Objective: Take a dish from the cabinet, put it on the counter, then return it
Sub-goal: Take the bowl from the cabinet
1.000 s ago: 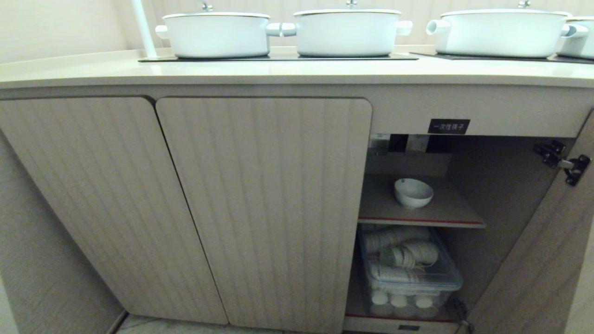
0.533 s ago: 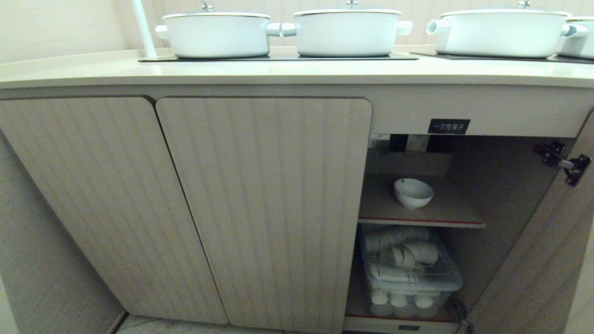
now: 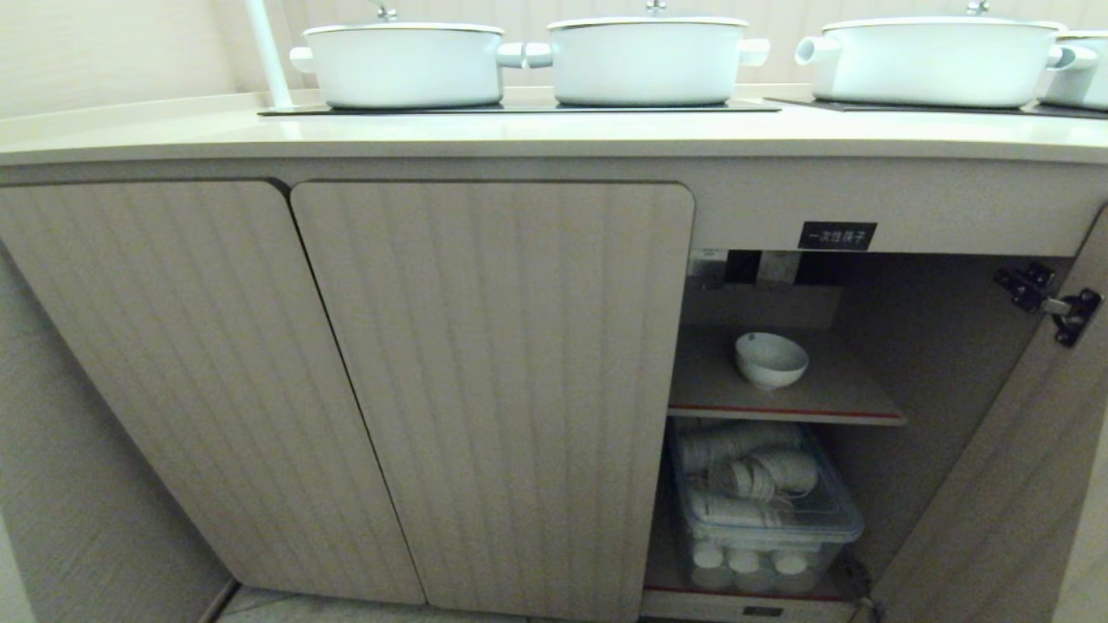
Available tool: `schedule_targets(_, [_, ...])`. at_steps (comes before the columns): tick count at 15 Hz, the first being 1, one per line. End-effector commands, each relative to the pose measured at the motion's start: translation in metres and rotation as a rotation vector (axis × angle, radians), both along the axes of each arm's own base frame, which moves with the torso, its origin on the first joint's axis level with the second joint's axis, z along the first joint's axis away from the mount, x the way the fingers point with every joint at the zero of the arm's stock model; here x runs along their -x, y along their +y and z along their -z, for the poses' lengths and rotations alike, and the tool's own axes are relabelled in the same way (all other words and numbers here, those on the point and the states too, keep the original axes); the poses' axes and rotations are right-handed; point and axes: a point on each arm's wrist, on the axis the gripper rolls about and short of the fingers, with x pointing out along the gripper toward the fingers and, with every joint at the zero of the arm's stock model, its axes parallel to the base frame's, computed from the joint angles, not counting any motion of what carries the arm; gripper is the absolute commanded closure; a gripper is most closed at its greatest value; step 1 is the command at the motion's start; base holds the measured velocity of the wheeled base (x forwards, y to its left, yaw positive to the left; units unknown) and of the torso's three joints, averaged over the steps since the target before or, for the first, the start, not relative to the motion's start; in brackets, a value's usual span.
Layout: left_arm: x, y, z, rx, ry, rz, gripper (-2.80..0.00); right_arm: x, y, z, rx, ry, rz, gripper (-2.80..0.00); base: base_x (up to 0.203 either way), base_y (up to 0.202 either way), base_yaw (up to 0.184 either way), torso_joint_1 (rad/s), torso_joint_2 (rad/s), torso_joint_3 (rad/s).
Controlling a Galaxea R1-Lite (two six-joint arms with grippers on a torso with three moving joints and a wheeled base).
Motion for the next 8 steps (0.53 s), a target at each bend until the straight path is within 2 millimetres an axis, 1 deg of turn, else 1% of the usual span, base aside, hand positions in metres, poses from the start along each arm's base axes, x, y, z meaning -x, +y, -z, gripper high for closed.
schedule_targets(1, [0.0001, 0.0, -0.0002, 0.001, -0.001, 0.0, 0.0, -0.0001, 0.0, -0.0001, 0.0, 0.001, 0.0, 0.0, 0.0, 0.0, 0.0, 0.0, 0.0, 0.0])
schedule_targets(6, [0.0, 0.0, -0.0001, 0.002, -0.001, 0.0, 0.0, -0.0001, 0.0, -0.0001, 0.0, 0.001, 0.0, 0.0, 0.0, 0.0, 0.0, 0.0, 0.0, -0.006])
schedule_targets(8, [0.0, 0.0, 0.0002, 0.002, 0.0, 0.0, 0.0, -0.0001, 0.0, -0.0001, 0.0, 0.001, 0.0, 0.0, 0.0, 0.0, 0.0, 0.0, 0.0, -0.134])
